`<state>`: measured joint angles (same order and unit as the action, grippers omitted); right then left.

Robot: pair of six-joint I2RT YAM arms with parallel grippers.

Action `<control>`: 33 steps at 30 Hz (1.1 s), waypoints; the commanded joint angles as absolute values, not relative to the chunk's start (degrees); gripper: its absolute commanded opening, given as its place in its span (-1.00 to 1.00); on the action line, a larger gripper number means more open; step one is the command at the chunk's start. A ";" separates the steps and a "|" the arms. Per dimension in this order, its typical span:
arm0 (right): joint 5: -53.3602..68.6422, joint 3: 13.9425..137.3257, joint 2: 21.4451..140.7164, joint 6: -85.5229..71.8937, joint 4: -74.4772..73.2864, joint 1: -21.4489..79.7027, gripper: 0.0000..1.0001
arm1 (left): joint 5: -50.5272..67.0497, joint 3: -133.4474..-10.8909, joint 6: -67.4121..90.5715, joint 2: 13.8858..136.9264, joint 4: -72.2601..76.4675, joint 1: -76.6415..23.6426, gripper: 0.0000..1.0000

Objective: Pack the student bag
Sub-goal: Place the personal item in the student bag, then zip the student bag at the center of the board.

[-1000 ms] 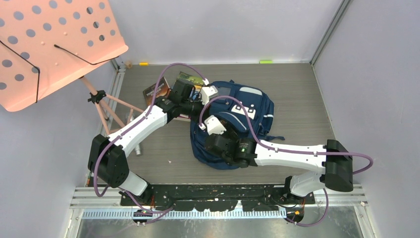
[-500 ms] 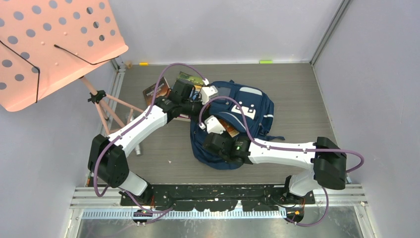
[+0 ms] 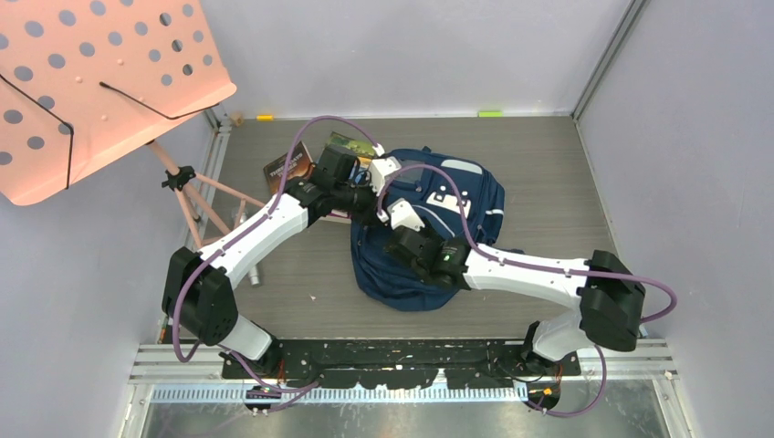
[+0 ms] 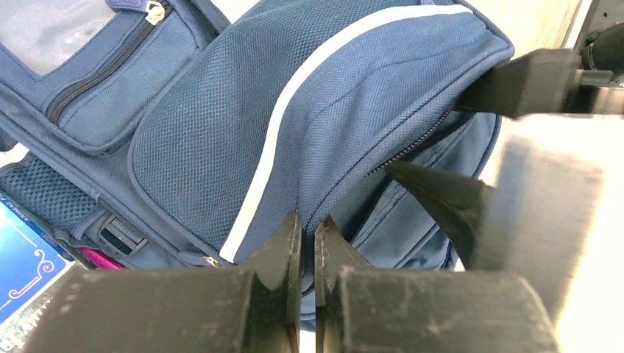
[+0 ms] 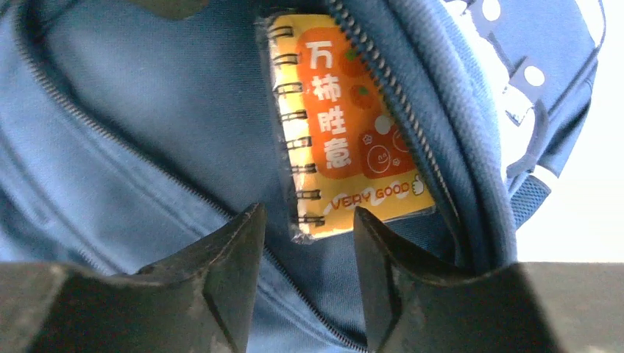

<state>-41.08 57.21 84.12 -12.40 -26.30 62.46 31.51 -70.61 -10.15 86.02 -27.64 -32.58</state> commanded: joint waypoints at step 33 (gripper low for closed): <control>-16.01 67.19 55.58 -41.32 -43.39 40.34 0.99 | -3.26 -61.64 28.94 78.48 -5.61 -55.09 -0.56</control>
